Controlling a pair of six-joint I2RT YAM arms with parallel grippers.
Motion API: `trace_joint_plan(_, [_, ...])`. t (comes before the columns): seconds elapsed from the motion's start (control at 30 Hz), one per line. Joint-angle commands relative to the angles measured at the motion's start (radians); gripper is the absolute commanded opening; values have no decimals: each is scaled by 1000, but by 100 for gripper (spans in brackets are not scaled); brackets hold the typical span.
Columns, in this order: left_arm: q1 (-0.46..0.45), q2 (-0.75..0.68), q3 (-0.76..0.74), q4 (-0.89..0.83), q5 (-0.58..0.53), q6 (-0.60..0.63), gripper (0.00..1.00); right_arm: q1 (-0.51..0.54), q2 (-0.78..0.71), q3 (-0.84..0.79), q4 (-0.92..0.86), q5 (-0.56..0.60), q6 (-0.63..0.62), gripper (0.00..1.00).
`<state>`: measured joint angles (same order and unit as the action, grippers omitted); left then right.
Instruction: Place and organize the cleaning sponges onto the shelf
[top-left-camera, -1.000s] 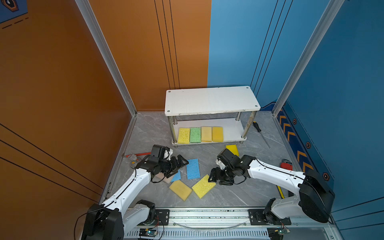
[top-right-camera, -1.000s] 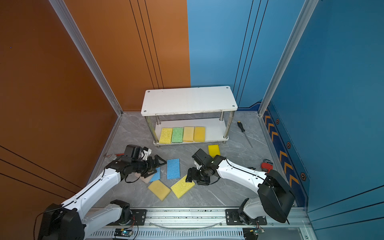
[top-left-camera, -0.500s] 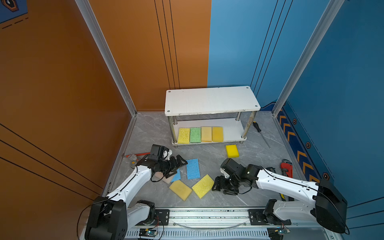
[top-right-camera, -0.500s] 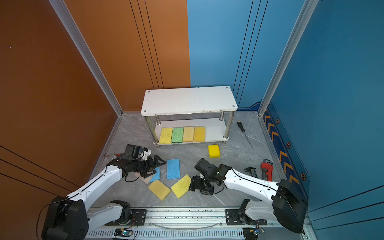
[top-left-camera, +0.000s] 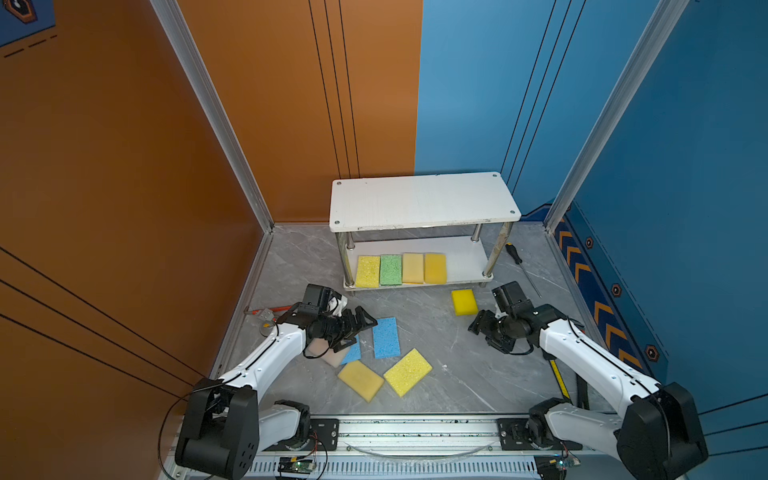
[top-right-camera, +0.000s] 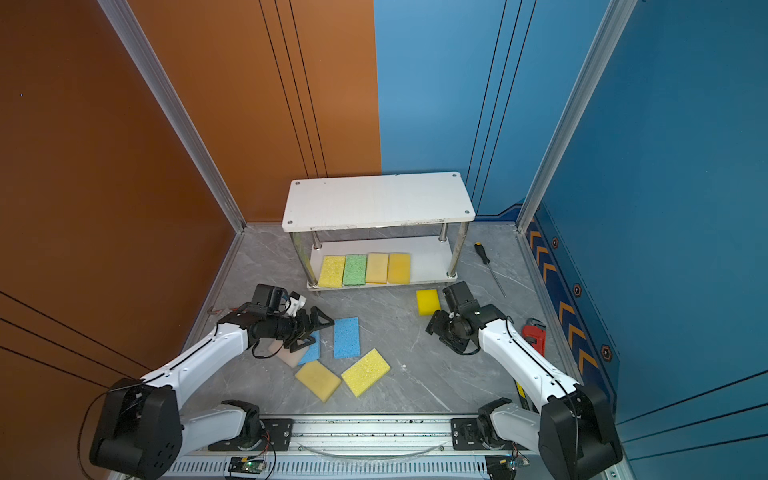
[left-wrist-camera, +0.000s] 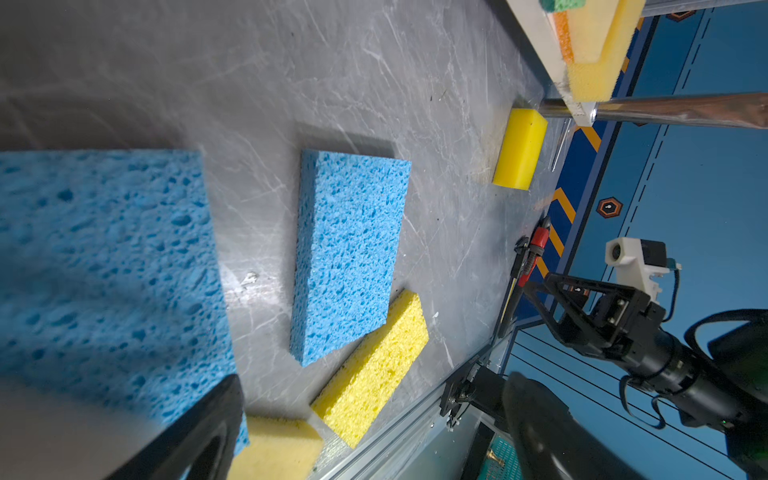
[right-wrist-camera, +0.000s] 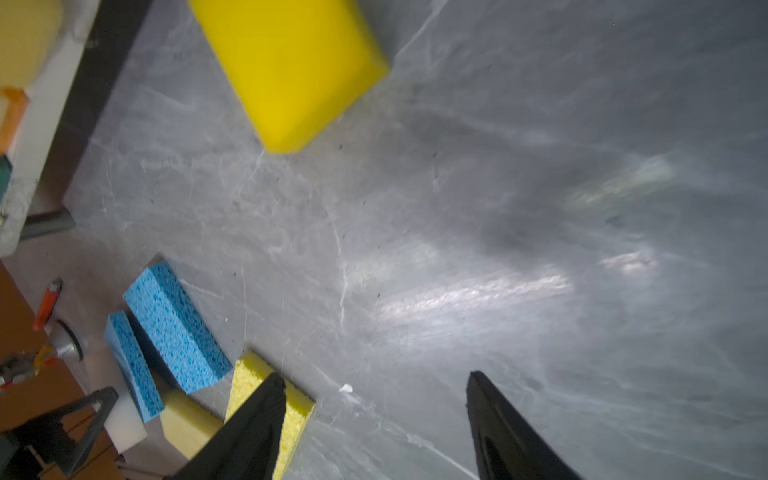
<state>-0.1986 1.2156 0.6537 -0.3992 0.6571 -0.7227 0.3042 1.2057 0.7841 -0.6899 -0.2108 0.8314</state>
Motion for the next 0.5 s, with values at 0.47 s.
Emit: trace_joint_plan(0.47, [-18,-38,7,8,21,-27,98,-85,343,189,163,68,-278,58])
